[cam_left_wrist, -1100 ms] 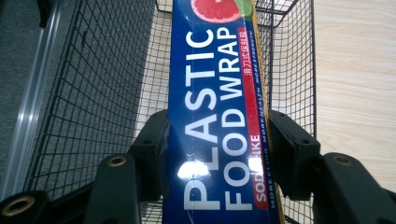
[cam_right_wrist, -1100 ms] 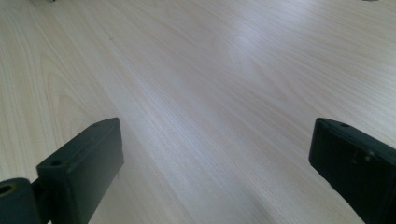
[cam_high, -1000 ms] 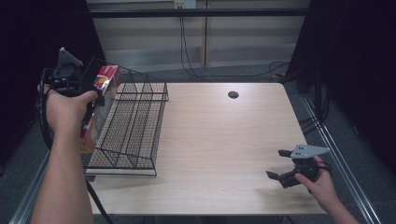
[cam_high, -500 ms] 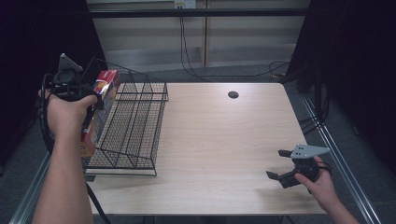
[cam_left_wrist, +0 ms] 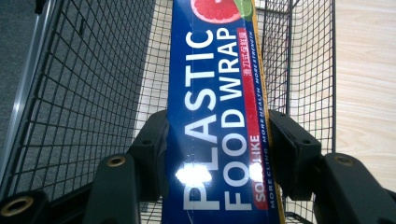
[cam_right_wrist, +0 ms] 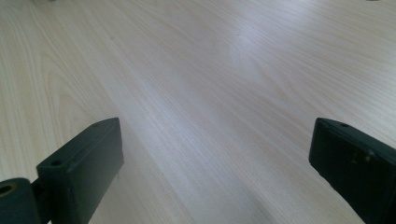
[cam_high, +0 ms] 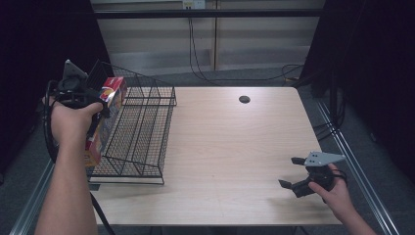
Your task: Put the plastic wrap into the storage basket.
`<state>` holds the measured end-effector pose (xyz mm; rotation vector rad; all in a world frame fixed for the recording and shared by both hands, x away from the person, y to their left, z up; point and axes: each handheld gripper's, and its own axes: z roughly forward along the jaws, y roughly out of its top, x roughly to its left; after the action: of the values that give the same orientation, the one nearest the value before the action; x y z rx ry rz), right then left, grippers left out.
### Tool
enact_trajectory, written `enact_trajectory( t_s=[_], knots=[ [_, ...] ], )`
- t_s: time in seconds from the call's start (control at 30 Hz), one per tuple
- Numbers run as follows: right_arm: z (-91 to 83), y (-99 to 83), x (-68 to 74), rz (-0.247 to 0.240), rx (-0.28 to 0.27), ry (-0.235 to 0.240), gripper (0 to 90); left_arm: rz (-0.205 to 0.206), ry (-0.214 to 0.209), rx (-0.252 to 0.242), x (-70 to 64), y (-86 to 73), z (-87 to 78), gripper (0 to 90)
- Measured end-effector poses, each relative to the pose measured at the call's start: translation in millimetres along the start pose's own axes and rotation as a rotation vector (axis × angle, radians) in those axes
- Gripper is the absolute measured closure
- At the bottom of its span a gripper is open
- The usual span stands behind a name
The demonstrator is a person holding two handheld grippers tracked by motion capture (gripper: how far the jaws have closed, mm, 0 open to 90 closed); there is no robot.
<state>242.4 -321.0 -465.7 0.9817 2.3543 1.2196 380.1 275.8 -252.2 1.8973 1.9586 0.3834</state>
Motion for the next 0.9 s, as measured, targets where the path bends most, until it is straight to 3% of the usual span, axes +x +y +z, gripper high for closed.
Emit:
enact_trajectory(
  t_s=[0.23, 0.9],
  knots=[
    [-0.4, 0.0, -0.2, 0.003, 0.002, 0.000, 2.6, 0.012, 0.004, 0.010, 1.2, -0.8, 3.7, 44.9],
    [0.2, 0.2, -0.1, 0.003, 0.003, -0.002, 2.6, -0.006, 0.004, 0.039, 3.9, -4.1, 11.8, 44.3]
  ],
)
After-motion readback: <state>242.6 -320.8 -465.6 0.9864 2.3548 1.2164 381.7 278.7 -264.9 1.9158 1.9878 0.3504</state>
